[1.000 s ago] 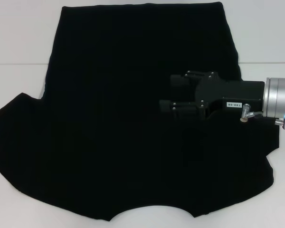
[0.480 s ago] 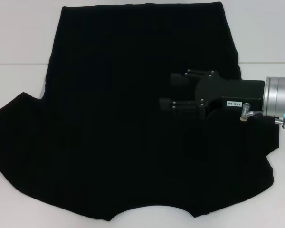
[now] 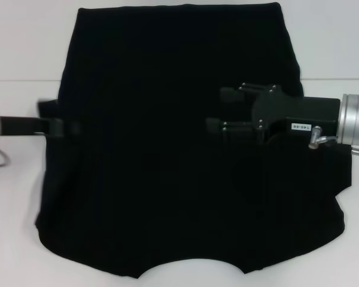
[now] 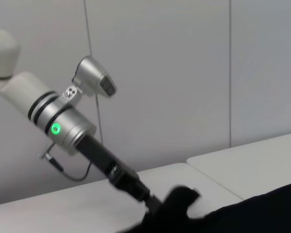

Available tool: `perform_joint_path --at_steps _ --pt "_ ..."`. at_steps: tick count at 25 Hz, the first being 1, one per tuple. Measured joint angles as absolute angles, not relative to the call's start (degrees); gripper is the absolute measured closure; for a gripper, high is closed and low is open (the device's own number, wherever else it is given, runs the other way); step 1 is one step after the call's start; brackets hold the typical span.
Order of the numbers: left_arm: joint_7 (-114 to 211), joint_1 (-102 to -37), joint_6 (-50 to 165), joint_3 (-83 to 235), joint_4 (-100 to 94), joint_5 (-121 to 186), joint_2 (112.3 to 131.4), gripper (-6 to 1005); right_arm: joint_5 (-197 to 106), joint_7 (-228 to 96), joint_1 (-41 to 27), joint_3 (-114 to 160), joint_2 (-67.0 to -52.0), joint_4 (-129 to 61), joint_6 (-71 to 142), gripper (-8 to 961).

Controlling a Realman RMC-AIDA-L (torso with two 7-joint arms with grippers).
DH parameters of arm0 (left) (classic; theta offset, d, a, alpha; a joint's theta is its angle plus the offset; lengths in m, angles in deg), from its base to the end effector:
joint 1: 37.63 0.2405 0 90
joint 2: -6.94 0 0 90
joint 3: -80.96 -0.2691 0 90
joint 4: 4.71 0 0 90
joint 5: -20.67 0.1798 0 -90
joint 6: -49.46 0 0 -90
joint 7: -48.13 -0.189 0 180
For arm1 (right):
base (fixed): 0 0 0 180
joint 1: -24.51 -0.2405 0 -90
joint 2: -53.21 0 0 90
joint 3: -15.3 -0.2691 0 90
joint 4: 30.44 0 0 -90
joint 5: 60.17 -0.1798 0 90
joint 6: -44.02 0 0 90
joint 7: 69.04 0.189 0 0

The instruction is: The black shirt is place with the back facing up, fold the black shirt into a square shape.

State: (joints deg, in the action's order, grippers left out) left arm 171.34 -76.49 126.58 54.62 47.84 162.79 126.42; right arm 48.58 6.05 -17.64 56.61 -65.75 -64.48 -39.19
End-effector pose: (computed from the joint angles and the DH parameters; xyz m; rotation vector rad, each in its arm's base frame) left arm -0.2750 0.4018 0.0096 -2.2142 -1.3250 -0.3491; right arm 0.1625 0.3834 -0.0484 -2.7169 0.3351 0.7889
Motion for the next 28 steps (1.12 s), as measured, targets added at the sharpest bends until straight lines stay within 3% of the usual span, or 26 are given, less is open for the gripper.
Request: perform_joint_path --at_steps 5,9,16,21,26,28 --pt "167.7 -76.1 125.7 46.5 46.6 159.2 130.01 961 47.3 6.3 -17.2 56.6 -65.39 -64.5 -39.0 98" --pt "167.4 -76.9 122.1 44.5 42.8 158.5 130.52 957 47.0 6.5 -17.5 56.5 -65.03 -64.5 -38.4 99" --pt "166.1 -77.8 118.8 44.7 38.7 153.1 129.73 951 47.0 10.7 -17.9 55.3 -63.76 -64.5 -35.8 100" --pt "156.4 -76.2 125.8 44.8 39.2 140.5 129.16 750 47.7 26.5 -17.2 55.6 -60.33 -65.5 -31.7 100" --pt "137.1 -74.9 132.0 44.5 35.0 128.5 128.9 654 55.4 45.6 -16.3 55.9 -56.43 -66.2 -30.2 101" --pt "131.8 -75.2 133.5 43.9 33.5 128.1 128.86 615 60.4 52.3 -16.1 55.9 -55.64 -67.5 -30.5 101"
